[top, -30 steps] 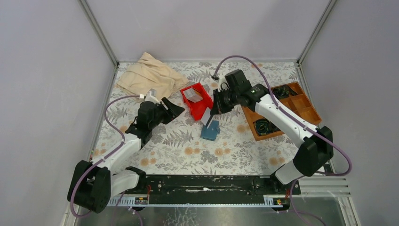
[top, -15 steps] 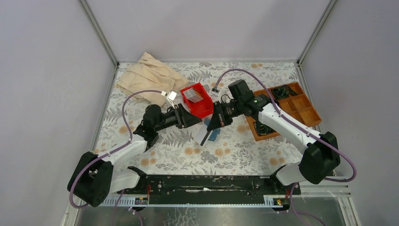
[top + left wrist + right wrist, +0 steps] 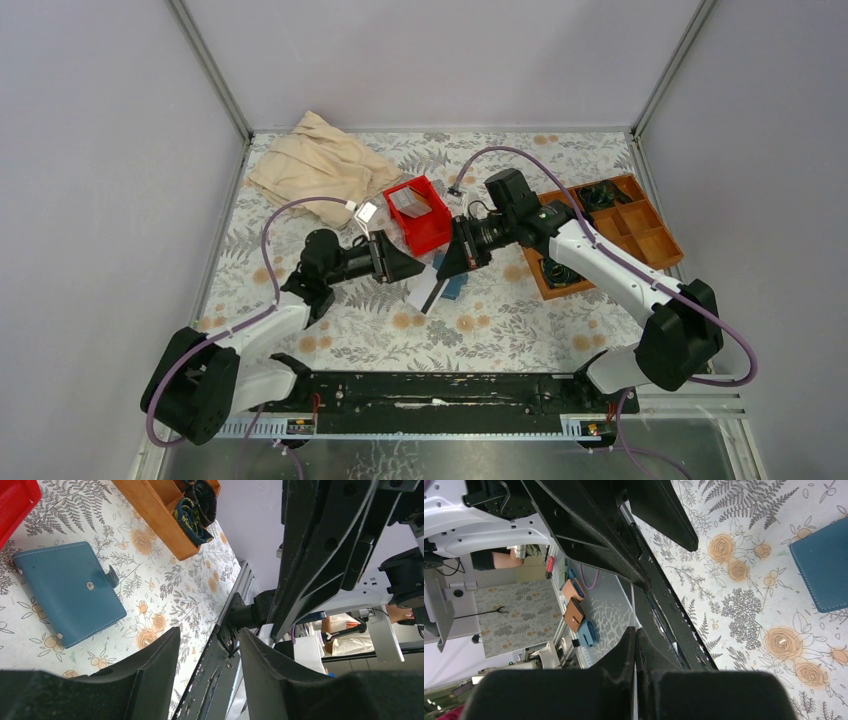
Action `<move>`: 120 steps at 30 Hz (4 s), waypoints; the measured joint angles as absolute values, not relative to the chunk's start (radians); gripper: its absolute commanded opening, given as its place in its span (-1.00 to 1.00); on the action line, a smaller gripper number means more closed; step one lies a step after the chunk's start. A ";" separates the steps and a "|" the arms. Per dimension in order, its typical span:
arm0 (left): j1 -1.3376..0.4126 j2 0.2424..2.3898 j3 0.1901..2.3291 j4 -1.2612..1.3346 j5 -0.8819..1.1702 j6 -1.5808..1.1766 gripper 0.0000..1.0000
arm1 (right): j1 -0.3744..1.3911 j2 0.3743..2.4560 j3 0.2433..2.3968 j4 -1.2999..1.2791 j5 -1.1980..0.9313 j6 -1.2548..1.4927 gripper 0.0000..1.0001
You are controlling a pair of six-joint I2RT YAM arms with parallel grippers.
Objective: Put the credit cards into the card holder
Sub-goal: Pick up the credit card from the storage box.
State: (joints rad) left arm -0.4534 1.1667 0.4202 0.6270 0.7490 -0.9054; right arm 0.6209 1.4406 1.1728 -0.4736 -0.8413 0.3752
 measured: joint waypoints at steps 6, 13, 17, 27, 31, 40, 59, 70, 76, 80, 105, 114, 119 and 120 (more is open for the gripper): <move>-0.445 1.103 0.411 0.596 0.733 -0.897 0.23 | 0.621 1.441 1.175 -0.495 -0.863 0.363 -1.00; -0.442 1.089 0.411 0.566 0.724 -0.893 0.23 | 0.621 1.441 1.175 -0.514 -0.858 0.349 -1.00; -0.439 1.091 0.409 0.567 0.742 -0.894 0.18 | 0.621 1.443 1.175 -0.509 -0.858 0.349 -1.00; -0.437 1.087 0.392 0.568 0.793 -0.902 0.04 | 0.613 1.496 1.175 -0.475 -0.859 0.353 -1.00; -0.438 1.096 0.392 0.577 0.811 -0.910 0.00 | 0.604 1.509 1.175 -0.457 -0.865 0.356 -1.00; -0.438 1.160 0.392 0.617 0.855 -0.946 -0.24 | 0.582 1.535 1.196 -0.434 -0.906 0.356 -1.00; -0.435 1.245 0.415 0.687 0.918 -0.970 -1.00 | 0.527 1.589 1.195 -0.404 -0.951 0.358 -0.01; -0.436 1.299 0.415 0.711 0.820 -1.028 -1.00 | 0.504 1.557 1.081 -0.263 -0.822 0.426 0.14; -0.436 1.299 0.422 0.710 0.688 -1.066 -1.00 | 0.503 1.484 0.963 -0.126 -0.740 0.512 0.12; -0.436 1.309 0.426 0.735 0.623 -1.110 -1.00 | 0.503 1.468 0.902 -0.004 -0.725 0.593 0.09; -0.454 1.465 0.424 0.998 0.575 -1.311 -0.91 | 0.503 1.518 0.755 0.483 -0.789 0.916 -0.99; -0.458 1.468 0.420 0.953 0.548 -1.302 -0.12 | 0.497 1.530 0.735 0.554 -0.810 0.968 -1.00; -0.458 1.417 0.421 0.777 0.467 -1.231 -0.10 | 0.497 1.512 0.765 0.339 -0.752 0.853 -1.00; -0.458 1.402 0.424 0.728 0.440 -1.211 -0.10 | 0.497 1.508 0.783 0.276 -0.732 0.820 -1.00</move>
